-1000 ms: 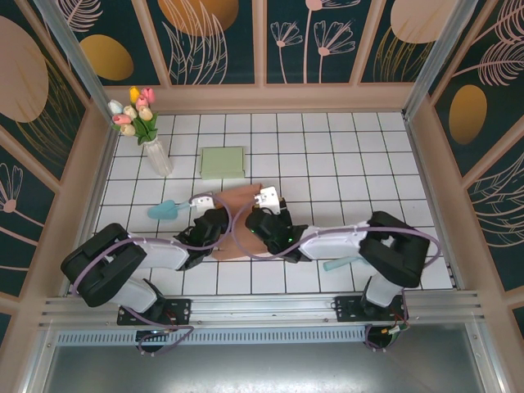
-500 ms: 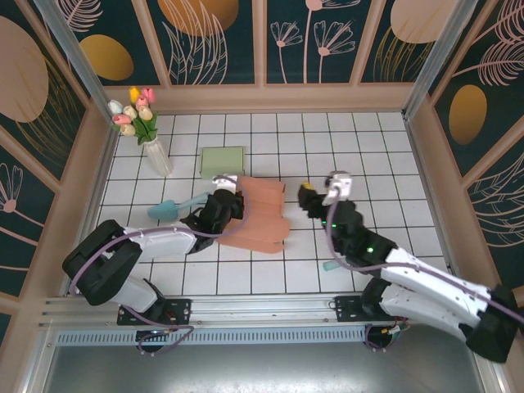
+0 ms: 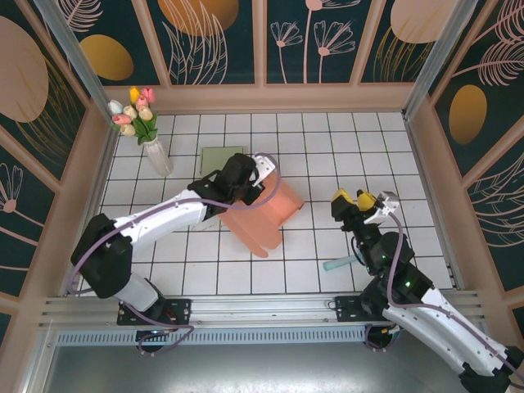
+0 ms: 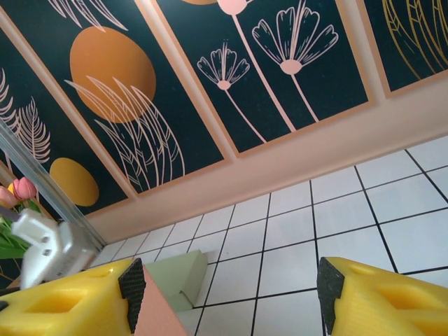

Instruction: Fold the paper box

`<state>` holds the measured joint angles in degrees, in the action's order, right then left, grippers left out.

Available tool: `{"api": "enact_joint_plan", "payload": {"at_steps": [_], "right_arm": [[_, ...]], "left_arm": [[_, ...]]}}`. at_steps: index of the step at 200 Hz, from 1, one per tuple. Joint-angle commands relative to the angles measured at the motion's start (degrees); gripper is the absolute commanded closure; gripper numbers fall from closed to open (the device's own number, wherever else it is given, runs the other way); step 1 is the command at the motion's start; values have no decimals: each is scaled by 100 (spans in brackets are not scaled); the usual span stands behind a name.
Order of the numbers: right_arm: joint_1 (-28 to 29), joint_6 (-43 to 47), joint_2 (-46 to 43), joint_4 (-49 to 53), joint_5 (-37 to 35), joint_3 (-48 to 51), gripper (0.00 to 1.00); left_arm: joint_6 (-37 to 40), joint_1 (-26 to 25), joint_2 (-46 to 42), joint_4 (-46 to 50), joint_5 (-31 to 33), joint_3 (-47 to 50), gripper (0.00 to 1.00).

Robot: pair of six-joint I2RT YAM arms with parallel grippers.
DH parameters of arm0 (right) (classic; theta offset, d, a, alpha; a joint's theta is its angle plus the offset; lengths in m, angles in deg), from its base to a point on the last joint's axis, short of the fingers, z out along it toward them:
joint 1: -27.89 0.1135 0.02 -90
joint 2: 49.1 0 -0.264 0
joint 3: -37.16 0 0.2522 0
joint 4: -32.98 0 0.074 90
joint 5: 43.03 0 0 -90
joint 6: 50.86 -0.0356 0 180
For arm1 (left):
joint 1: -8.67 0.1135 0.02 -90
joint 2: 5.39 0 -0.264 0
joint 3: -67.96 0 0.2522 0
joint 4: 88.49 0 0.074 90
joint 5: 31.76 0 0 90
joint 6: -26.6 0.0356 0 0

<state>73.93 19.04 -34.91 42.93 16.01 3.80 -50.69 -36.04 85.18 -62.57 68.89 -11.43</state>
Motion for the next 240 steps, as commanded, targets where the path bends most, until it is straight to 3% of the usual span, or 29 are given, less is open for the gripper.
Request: {"api": "enact_joint_plan", "payload": {"at_steps": [1, 27, 48, 70, 89, 112, 135, 141, 150, 161, 210, 222, 240], "right_arm": [[-43, -91, -92, 162, 33, 79, 32], [-43, -91, -109, 281, 39, 1, 32], [-43, -147, -152, 272, 38, 54, 32], [-42, -230, -144, 119, 129, 174, 31], [-51, -284, -134, 43, 133, 244, 31], [-54, -302, -119, 5, 67, 303, 32], [-67, -311, -110, 30, 20, 316, 32], [-68, -307, -109, 38, 12, 316, 31], [-69, -287, -110, 40, -3, 303, 31], [-69, -271, -110, 91, -6, 272, 32], [-83, -180, -108, 242, -96, 175, 32], [-78, -157, -108, 287, -157, 158, 31], [-80, -103, -111, 351, -241, 130, 32]], "left_arm": [[785, -11, 404, 1619, -24, -760, 100], [1461, -27, 899, 2993, 286, -1596, 100], [2344, -136, 899, 3427, 934, -1680, 100], [3541, -420, 847, 3337, 1495, -1473, 100], [4444, -690, 974, 2639, 1945, -1193, 100], [5018, -862, 1507, 1991, 2336, -1265, 100], [5083, -920, 2212, 1715, 2670, -1787, 100], [5056, -928, 2356, 1557, 2786, -1907, 92], [4991, -932, 2506, 1416, 2846, -2082, 68], [5014, -964, 2570, 1180, 2908, -2135, 59], [5088, -1210, 1836, -39, 2960, -1687, 57], [4647, -1241, 1558, -186, 2889, -1673, 57], [3260, -1226, 1187, -55, 2820, -1886, 54]]}}
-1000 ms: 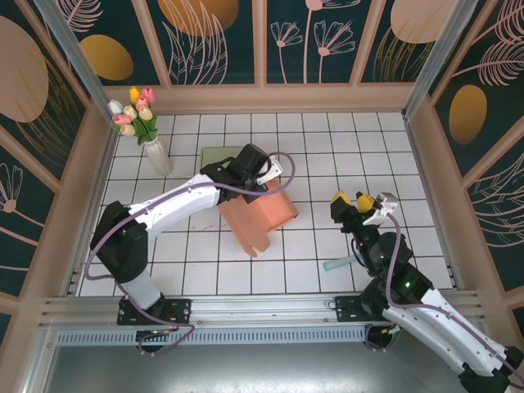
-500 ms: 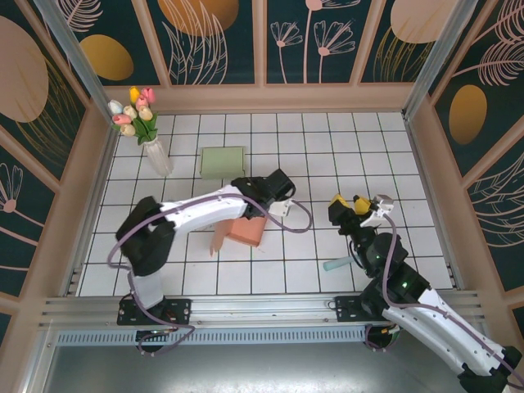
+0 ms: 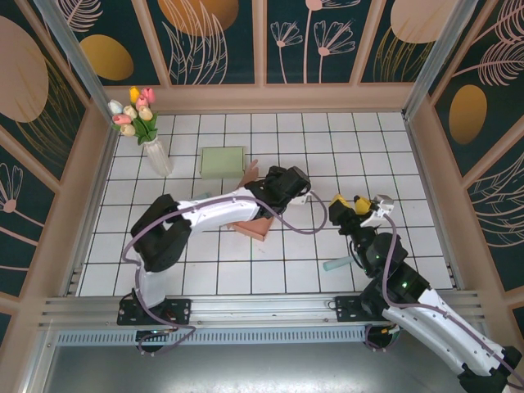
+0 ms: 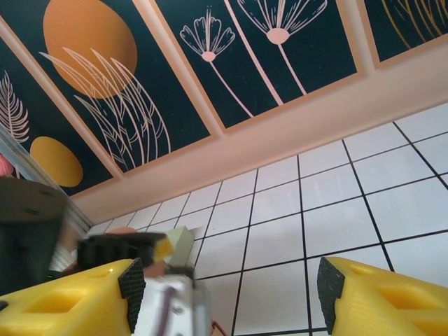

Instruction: Fold the paper box

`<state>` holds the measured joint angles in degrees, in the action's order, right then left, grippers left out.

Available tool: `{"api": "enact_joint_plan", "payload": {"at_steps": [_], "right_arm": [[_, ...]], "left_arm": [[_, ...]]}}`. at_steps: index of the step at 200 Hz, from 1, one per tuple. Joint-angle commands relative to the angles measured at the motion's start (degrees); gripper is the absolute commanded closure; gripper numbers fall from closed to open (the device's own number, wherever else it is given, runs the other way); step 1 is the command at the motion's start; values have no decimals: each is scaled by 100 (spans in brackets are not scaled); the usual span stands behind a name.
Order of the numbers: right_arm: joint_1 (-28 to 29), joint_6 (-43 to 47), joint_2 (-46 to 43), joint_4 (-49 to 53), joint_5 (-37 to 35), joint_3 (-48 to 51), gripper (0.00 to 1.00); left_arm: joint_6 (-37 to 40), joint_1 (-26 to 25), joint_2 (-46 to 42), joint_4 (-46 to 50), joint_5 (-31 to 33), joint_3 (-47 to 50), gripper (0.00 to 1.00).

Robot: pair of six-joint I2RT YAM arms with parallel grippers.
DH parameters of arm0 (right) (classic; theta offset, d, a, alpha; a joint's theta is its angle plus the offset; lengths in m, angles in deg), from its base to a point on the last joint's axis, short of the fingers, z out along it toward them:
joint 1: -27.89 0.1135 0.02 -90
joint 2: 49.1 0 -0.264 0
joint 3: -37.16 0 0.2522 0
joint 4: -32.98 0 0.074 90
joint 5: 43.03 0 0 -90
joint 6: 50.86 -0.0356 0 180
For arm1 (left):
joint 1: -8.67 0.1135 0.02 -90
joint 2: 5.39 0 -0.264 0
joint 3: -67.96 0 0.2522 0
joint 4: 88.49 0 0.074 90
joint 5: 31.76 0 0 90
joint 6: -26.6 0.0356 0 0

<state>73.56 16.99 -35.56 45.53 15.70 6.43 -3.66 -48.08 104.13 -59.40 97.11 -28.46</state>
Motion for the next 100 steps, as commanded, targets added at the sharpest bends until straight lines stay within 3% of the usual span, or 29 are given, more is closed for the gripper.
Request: {"api": "enact_joint_plan", "payload": {"at_steps": [1, 14, 33, 45, 51, 70, 83, 100], "right_arm": [[-42, 109, -45, 97, -212, -131, 32], [-41, 156, -44, 110, -279, -132, 32], [-42, 219, -31, 112, -338, -122, 32], [-43, 267, -2, 88, -341, -116, 32], [-41, 281, 29, 94, -355, -121, 31], [-44, 321, 184, 83, -415, -122, 31], [-50, 380, 318, 50, -441, -115, 32], [-58, 512, 504, -31, -430, -106, 32]], "left_arm": [[-1521, -25, -719, -355, -11, -191, 54], [-2736, -26, -934, -176, 251, -284, 47], [-4861, 90, -820, 1383, 627, -1030, 38], [-6039, 221, -695, 2411, 692, -1469, 37], [-6465, 316, -757, 2619, 473, -1431, 37], [-7298, 669, -1328, 2529, -727, -863, 24], [-7533, 920, -1635, 2247, -1527, -420, 21], [-7663, 1024, -1789, 1982, -1928, -36, 19]]}}
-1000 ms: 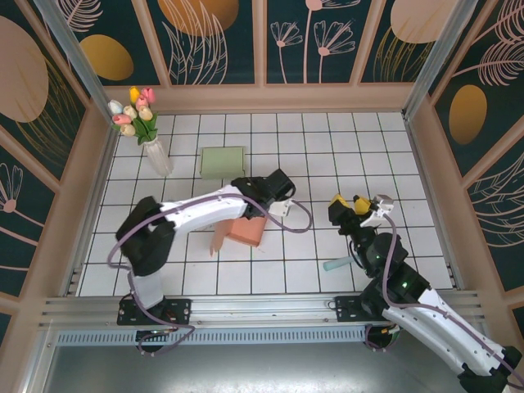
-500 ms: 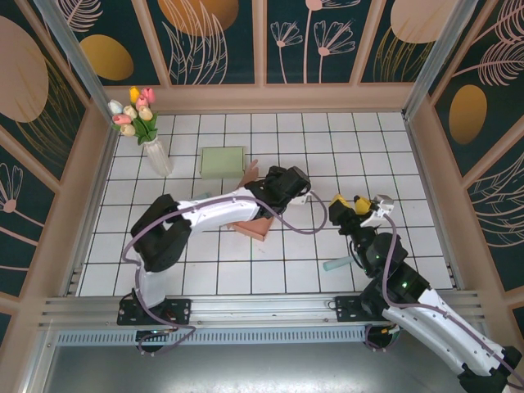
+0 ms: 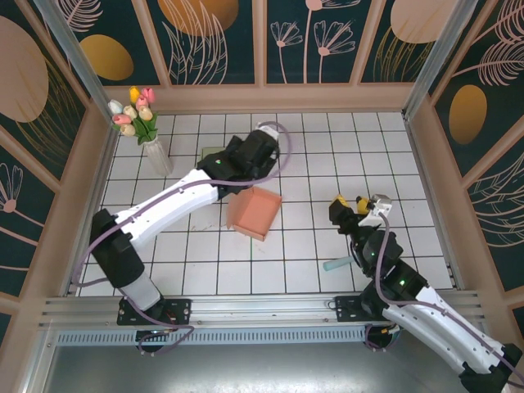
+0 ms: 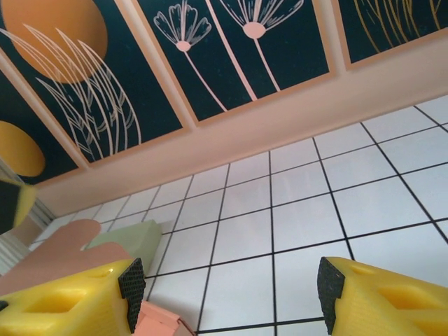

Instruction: Fold the paper box

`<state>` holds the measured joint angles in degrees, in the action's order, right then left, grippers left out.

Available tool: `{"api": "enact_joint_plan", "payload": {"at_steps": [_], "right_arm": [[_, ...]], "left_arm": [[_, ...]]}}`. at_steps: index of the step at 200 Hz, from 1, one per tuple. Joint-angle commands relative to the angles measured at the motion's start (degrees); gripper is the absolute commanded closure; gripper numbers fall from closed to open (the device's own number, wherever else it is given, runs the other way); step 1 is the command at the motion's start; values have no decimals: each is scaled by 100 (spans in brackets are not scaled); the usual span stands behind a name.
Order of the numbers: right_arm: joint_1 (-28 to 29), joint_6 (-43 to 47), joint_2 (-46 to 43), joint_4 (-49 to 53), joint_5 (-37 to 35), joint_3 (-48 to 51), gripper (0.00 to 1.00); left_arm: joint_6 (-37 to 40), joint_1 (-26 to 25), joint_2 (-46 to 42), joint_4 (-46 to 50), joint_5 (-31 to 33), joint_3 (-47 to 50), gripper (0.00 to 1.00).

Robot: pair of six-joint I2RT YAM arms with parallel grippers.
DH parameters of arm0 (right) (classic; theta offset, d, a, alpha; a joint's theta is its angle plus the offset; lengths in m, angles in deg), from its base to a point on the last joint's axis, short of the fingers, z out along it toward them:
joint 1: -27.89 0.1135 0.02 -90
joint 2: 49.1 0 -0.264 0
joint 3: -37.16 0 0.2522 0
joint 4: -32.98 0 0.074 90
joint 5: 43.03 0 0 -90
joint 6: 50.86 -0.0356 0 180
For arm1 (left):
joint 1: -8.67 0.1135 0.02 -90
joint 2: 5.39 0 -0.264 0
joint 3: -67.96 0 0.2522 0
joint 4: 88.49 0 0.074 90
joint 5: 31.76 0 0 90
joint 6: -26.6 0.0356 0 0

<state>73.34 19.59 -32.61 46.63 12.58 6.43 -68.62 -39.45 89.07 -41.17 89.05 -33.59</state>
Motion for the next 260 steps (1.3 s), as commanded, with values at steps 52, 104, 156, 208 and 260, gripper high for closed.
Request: {"api": "enact_joint_plan", "payload": {"at_steps": [52, 104, 156, 208, 260], "right_arm": [[-44, 534, 673, -202, -20, -218, 32], [-43, 562, 784, -225, 98, -228, 31], [-45, 701, 903, -344, 206, -195, 32], [-62, 1417, 1085, -1517, 984, 100, 31], [-598, 3983, 2294, -2941, 2865, -124, 25]], "left_arm": [[-1045, 335, -81, 251, -1057, 749, 23], [-903, 375, 230, 421, -1489, 997, 39], [-645, 373, 525, 535, -1514, 895, 84], [484, 365, 238, 583, -1797, 689, 99], [3237, 303, -1344, -343, -2917, 1451, 100]]}}
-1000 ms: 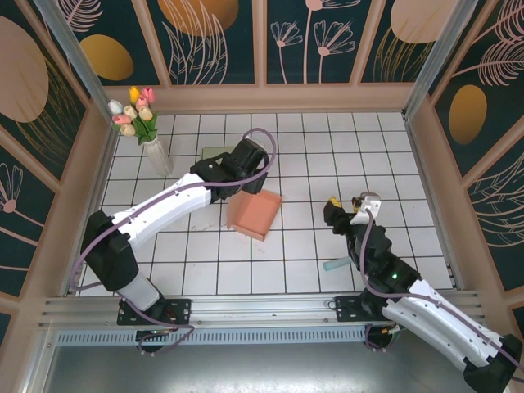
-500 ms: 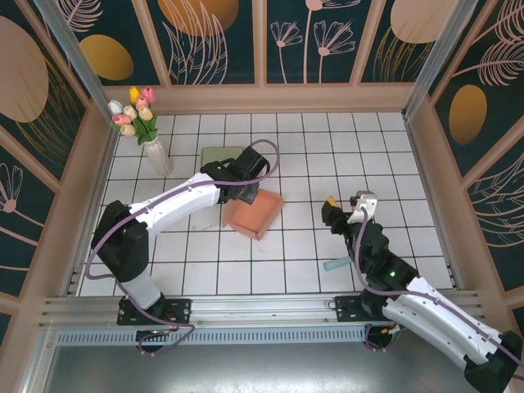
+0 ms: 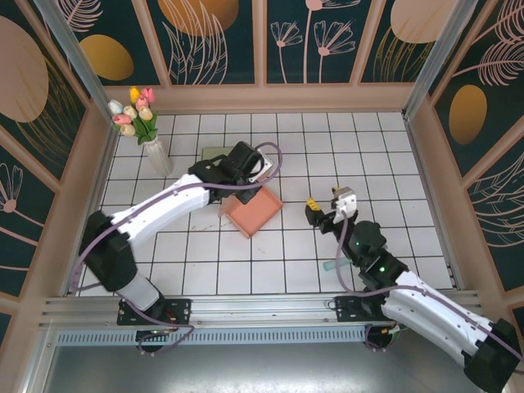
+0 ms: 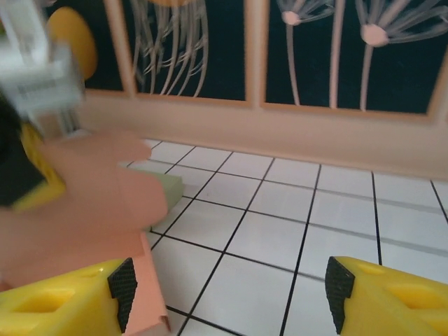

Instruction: Fold the paper box

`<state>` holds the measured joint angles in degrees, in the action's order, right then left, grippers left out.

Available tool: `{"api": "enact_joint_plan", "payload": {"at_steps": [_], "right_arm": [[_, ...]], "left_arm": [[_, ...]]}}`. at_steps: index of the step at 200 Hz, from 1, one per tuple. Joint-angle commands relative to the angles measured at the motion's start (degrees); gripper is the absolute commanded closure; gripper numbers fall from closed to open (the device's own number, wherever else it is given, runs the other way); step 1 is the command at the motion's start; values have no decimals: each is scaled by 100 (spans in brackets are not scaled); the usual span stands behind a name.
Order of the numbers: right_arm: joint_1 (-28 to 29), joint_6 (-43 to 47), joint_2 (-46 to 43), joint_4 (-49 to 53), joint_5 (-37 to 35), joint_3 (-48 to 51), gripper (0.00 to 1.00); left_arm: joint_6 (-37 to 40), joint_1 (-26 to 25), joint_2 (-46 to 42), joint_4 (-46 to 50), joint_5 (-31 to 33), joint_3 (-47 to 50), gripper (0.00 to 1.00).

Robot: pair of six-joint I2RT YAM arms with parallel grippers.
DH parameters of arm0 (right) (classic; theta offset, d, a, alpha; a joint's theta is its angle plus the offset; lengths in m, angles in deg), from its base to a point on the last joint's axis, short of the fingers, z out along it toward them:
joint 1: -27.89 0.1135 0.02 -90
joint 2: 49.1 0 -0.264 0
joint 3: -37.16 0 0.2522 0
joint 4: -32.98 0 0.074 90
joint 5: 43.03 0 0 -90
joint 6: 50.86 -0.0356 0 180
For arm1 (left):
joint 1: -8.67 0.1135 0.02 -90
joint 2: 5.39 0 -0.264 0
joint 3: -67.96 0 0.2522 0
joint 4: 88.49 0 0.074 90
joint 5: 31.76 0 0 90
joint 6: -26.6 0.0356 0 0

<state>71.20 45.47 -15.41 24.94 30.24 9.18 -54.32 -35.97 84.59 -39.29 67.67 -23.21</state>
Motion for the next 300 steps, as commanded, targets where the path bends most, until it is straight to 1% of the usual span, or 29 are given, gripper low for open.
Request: {"api": "enact_joint_plan", "payload": {"at_steps": [1, 13, 25, 32, 41, 45, 56, 65, 79, 91, 111, 142, 155, 171, 176, 193, 217, 229, 238, 252, 274, 278, 300], "right_arm": [[-439, 1434, 647, -694, 1176, -488, 25], [-741, 1643, 1006, -325, 1566, -912, 25], [-1029, 1958, 1293, -82, 2151, -1236, 27], [-1153, 2165, 1420, 9, 2380, -1382, 28], [-1162, 2431, 1539, 134, 2616, -1531, 28], [-1354, 2548, 1575, 189, 2734, -1581, 28], [-1500, 2834, 1674, 315, 3071, -1722, 29], [-1559, 3069, 1745, 439, 3310, -1843, 33], [-1575, 3470, 1869, 727, 3615, -2057, 38], [-1579, 3670, 2000, 1040, 3937, -2282, 38], [-1559, 3963, 2168, 1415, 4265, -2477, 38], [-1461, 4098, 2220, 1374, 4744, -2441, 38], [-1349, 4207, 2257, 1389, 4860, -2428, 38], [-1229, 4297, 2343, 1398, 4828, -2419, 39], [-1086, 4298, 2373, 1396, 4828, -2419, 39], [-918, 4352, 2479, 1414, 4926, -2402, 39], [-697, 4407, 2660, 1403, 4998, -2410, 42], [-578, 4395, 2738, 1342, 5019, -2427, 47], [-505, 4397, 2793, 1313, 5039, -2457, 48], [-393, 4394, 2889, 1284, 5031, -2529, 56], [-296, 4458, 3024, 1478, 5027, -2734, 66], [-284, 4489, 3042, 1536, 5016, -2768, 66], [-270, 4619, 3062, 1768, 4962, -2853, 78]], "left_arm": [[1865, -45, -926, -557, -808, 438, 100], [2495, -44, -1335, -790, -1201, 773, 100], [3027, -43, -1717, -999, -1485, 1130, 100], [3263, -41, -1901, -1136, -1554, 1288, 100], [3497, -38, -2081, -1258, -1597, 1440, 100], [3600, -40, -2132, -1282, -1618, 1479, 100], [3808, -44, -2215, -1249, -1695, 1525, 100], [3991, -44, -2221, -1163, -1763, 1522, 100], [4204, -43, -2195, -1043, -1837, 1494, 100], [4297, -41, -2186, -1101, -1840, 1517, 100], [4391, -44, -2219, -1200, -1987, 1570, 100], [4395, -39, -2300, -1329, -2224, 1689, 100], [4375, -41, -2318, -1347, -2266, 1709, 100], [4360, -45, -2352, -1347, -2309, 1711, 100], [4357, -44, -2368, -1347, -2322, 1716, 100], [4337, -43, -2429, -1399, -2347, 1729, 100], [4301, -40, -2502, -1496, -2397, 1764, 100], [4289, -36, -2511, -1496, -2482, 1764, 100], [4278, -45, -2511, -1488, -2555, 1768, 100], [4308, -55, -2502, -1438, -2676, 1764, 100], [4393, -91, -2510, -1422, -2795, 1823, 100], [4408, -95, -2519, -1417, -2797, 1838, 100], [4472, -147, -2529, -1408, -2705, 1869, 100]]}}
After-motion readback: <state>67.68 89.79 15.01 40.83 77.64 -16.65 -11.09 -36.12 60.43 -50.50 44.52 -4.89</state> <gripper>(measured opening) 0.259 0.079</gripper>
